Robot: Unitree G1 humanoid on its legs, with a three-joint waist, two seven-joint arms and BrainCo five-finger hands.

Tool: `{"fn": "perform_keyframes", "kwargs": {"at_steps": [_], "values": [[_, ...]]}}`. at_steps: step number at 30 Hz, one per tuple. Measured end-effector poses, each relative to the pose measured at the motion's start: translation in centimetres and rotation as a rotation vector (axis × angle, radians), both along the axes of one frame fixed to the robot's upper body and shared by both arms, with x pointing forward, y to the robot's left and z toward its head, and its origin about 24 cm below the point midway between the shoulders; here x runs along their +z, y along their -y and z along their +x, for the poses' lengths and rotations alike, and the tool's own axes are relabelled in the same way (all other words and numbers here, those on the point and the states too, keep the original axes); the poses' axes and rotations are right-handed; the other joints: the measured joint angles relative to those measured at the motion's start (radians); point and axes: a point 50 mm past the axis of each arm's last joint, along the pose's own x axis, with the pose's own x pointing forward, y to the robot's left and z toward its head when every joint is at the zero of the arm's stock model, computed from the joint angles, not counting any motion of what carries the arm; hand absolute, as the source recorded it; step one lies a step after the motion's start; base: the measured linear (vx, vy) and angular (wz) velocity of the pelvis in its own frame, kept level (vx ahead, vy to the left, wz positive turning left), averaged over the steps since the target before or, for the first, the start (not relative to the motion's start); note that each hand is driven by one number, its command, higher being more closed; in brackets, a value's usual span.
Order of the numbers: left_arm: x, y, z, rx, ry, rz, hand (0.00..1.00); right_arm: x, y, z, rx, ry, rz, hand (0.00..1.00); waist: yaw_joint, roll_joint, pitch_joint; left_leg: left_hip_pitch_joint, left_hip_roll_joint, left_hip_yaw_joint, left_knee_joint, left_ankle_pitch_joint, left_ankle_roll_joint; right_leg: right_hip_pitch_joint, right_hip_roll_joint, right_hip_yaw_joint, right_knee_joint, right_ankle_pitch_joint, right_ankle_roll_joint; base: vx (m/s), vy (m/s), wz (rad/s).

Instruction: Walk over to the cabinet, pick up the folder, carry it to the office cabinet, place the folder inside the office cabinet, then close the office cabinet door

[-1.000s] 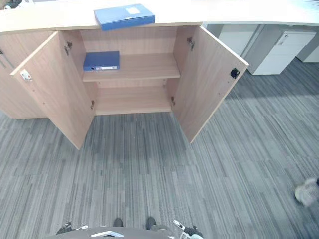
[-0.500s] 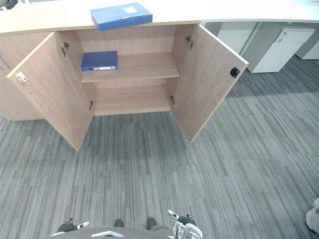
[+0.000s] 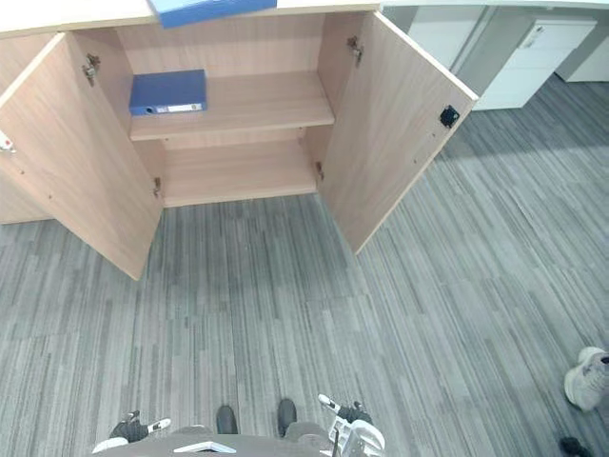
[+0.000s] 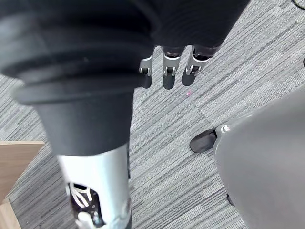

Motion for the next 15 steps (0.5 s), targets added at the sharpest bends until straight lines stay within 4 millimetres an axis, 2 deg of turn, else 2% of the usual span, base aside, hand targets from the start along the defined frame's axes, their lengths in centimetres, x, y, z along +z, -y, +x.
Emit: {"fn": "perform_keyframes", "kwargs": {"at_steps": [1, 3, 4, 5, 7, 9, 11, 13, 14, 15], "values": [[0.0, 0.0, 0.2, -0.002, 0.006, -0.001, 0.0, 0.1, 0.0, 0.2, 0.005, 0.006, -0.004, 0.0, 0.0, 0.004, 0.012, 0.0, 0.001, 0.001, 0.031, -0.022, 0.003, -0.043, -0.007, -0.005, 0.12, -0.04, 0.022, 0.11, 0.056, -0.01], [0.1, 0.1, 0.4, -0.005, 0.009, -0.001, 0.0, 0.3, 0.1, 0.7, 0.01, 0.021, -0.009, 0.0, 0.0, 0.007, 0.021, 0.006, -0.001, 0.002, 0.051, -0.036, 0.005, -0.108, -0.02, -0.025, 0.281, -0.064, 0.03, 0.11, 0.078, 0.06], [0.1, 0.4, 0.8, -0.012, 0.018, -0.006, 0.0, 0.5, 0.2, 1.3, 0.013, 0.044, -0.015, 0.0, -0.005, 0.01, 0.041, 0.034, -0.001, -0.01, 0.052, -0.05, 0.027, -0.179, -0.037, -0.065, 0.454, -0.084, 0.021, 0.13, 0.088, 0.15], [0.1, 0.4, 1.0, -0.014, 0.022, -0.006, 0.0, 0.6, 0.2, 1.5, 0.016, 0.055, -0.018, 0.0, -0.005, 0.012, 0.05, 0.048, -0.003, -0.015, 0.052, -0.059, 0.041, -0.198, -0.046, -0.086, 0.506, -0.112, 0.013, 0.18, 0.092, 0.17], [0.2, 0.3, 1.4, -0.013, 0.033, -0.003, 0.0, 0.8, -0.1, 2.1, 0.05, 0.069, -0.024, 0.0, -0.007, 0.012, 0.058, 0.089, 0.005, -0.034, 0.041, -0.084, 0.036, -0.255, -0.059, -0.148, 0.531, -0.18, 0.006, 0.19, 0.04, 0.17], [0.2, 0.3, 1.6, -0.013, 0.035, -0.003, 0.0, 1.0, -0.1, 2.5, 0.056, 0.08, -0.027, 0.0, -0.014, 0.013, 0.061, 0.114, 0.017, -0.046, 0.026, -0.094, 0.028, -0.292, -0.052, -0.182, 0.475, -0.174, 0.0, 0.25, -0.021, 0.25], [0.3, 0.3, 1.7, -0.014, 0.037, -0.002, 0.0, 1.1, -0.1, 2.9, 0.058, 0.091, -0.029, 0.0, -0.031, 0.015, 0.063, 0.139, 0.034, -0.073, 0.009, -0.107, 0.006, -0.327, -0.034, -0.195, 0.358, -0.122, -0.023, 0.34, -0.081, 0.45], [0.2, 0.2, 1.4, -0.001, 0.029, -0.003, 0.0, 1.0, 0.3, 2.5, 0.049, 0.082, -0.035, 0.0, -0.047, 0.007, 0.063, 0.194, 0.035, -0.114, -0.005, -0.141, -0.051, -0.322, -0.029, -0.182, 0.28, -0.004, -0.066, 0.38, -0.152, 0.69], [0.1, 0.3, 1.3, 0.008, 0.028, -0.007, 0.0, 1.0, 0.3, 2.4, 0.042, 0.082, -0.033, 0.0, -0.055, 0.009, 0.063, 0.211, 0.043, -0.123, -0.004, -0.148, -0.062, -0.31, -0.029, -0.182, 0.289, 0.034, -0.076, 0.56, -0.234, 0.58], [0.1, 1.0, 1.5, 0.024, 0.04, -0.026, 0.0, 1.1, 0.8, 2.5, 0.043, 0.086, -0.046, 0.0, -0.05, 0.035, 0.053, 0.212, 0.072, -0.114, 0.022, -0.143, -0.083, -0.301, -0.016, -0.202, 0.306, 0.002, -0.091, 0.59, -0.266, 0.38]]}}
